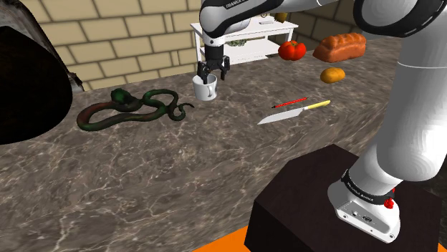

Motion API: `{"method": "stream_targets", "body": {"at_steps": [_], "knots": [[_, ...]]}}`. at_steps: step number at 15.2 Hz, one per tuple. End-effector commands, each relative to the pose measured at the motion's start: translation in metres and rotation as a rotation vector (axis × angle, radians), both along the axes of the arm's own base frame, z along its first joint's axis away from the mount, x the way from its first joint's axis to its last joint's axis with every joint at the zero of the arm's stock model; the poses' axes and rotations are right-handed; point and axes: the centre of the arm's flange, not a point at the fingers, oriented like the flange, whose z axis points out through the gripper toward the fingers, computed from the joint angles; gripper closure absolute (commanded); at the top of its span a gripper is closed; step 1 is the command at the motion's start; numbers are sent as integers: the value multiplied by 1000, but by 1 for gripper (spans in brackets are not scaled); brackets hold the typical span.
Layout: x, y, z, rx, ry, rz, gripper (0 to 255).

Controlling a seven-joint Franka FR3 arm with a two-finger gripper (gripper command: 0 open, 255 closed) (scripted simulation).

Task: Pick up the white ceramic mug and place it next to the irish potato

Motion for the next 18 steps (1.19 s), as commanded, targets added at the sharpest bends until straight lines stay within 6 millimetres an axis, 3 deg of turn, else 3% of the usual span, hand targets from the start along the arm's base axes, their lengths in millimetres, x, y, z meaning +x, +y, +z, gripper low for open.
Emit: {"method": "stream_targets", "body": {"at_steps": [1, 3, 4, 13, 18], "knots": [[0, 0, 0, 0, 0, 0, 0], [0, 0, 0, 0, 0, 0, 0], [0, 0, 0, 0, 0, 0, 255], [0, 0, 0, 0, 0, 0, 255], [0, 0, 26, 0, 0, 0, 255]]}}
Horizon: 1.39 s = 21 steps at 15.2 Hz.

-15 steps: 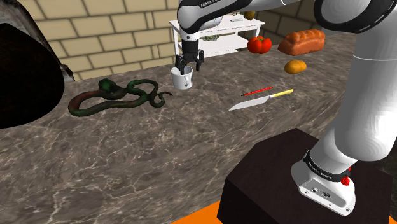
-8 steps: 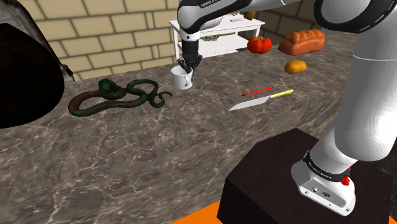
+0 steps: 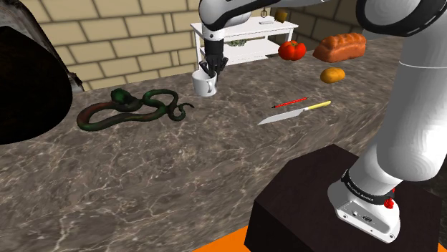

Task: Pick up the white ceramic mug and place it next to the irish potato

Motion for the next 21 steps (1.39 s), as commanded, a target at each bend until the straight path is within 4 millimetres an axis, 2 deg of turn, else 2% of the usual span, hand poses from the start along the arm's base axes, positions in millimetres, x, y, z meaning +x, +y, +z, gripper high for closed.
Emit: {"method": "stream_targets", "body": {"at_steps": [1, 21], "knots": [[0, 0, 11, 0, 0, 0, 255], [0, 0, 117, 0, 0, 0, 255]]}}
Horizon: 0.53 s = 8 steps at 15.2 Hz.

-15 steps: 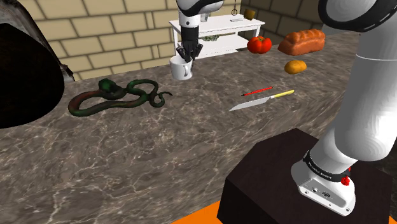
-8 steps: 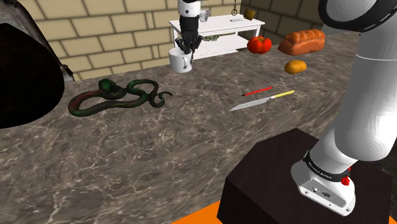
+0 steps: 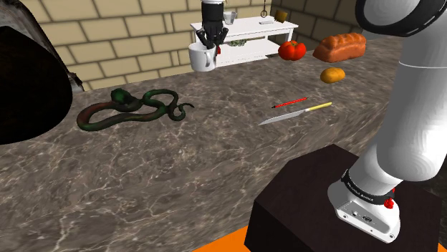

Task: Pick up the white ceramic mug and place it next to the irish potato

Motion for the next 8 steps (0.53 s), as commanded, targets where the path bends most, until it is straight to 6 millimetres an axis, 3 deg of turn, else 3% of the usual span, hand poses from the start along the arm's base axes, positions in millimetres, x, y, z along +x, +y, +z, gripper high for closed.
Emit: {"method": "stream_targets", "body": {"at_steps": [1, 3, 8], "knots": [[0, 0, 10, 0, 0, 0, 255], [0, 0, 18, 0, 0, 0, 255], [-38, -53, 18, 0, 0, 0, 255]]}}
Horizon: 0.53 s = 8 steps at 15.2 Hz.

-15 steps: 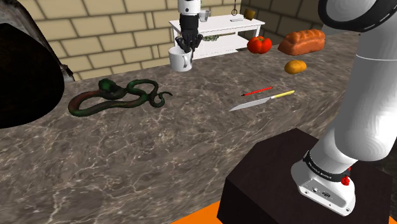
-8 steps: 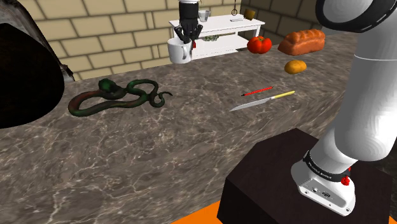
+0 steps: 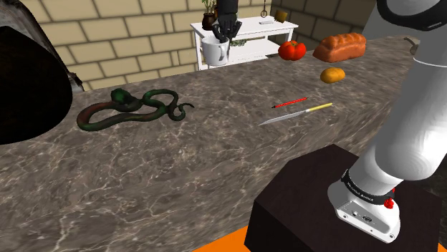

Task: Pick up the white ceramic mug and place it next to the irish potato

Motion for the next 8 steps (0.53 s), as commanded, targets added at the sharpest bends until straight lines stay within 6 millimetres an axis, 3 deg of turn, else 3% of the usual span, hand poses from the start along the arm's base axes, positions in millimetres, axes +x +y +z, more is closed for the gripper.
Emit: {"method": "stream_targets", "body": {"at_steps": [1, 8], "knots": [[-17, -21, -1, 0, 0, 1, 255], [-71, -96, 0, 0, 0, 1, 255]]}}
